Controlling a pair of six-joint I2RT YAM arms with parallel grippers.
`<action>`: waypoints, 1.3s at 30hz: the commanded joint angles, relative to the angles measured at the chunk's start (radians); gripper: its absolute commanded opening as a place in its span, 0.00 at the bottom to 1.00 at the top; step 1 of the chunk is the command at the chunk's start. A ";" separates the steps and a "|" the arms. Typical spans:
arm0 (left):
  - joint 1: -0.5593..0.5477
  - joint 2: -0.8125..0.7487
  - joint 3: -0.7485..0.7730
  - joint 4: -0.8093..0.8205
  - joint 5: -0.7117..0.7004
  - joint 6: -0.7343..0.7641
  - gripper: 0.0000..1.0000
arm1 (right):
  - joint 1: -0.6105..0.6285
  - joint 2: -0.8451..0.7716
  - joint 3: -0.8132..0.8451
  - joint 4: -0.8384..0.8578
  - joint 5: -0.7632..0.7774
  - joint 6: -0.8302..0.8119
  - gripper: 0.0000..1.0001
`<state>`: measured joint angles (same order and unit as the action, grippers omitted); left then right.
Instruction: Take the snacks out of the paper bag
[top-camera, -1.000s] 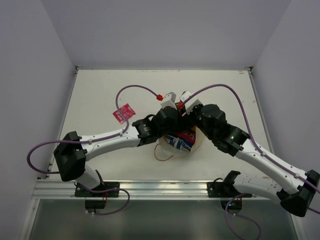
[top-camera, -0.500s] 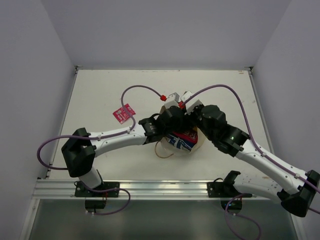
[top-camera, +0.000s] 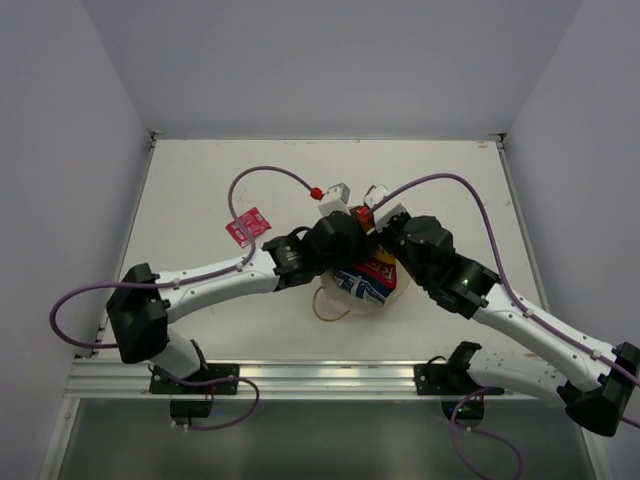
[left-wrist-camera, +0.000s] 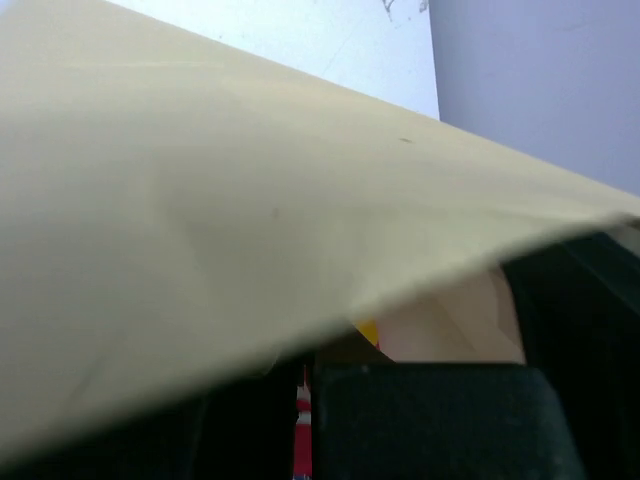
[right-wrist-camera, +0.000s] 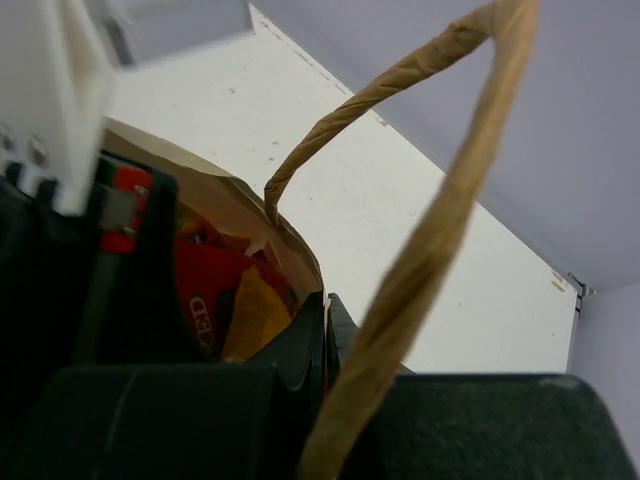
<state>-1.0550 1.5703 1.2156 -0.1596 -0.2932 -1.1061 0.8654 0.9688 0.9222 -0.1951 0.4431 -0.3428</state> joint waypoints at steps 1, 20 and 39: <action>0.000 -0.143 -0.011 -0.043 -0.080 0.060 0.00 | 0.007 -0.039 -0.014 0.141 0.031 0.002 0.00; 0.364 -0.529 -0.047 -0.160 -0.106 0.432 0.00 | -0.045 -0.070 -0.046 0.135 0.157 0.004 0.00; 0.533 -0.219 -0.591 0.506 0.215 0.402 0.08 | -0.046 -0.105 -0.051 0.057 0.118 0.074 0.00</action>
<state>-0.5247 1.3350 0.6933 0.1780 -0.0956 -0.6865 0.8234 0.8883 0.8612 -0.1822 0.5579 -0.2943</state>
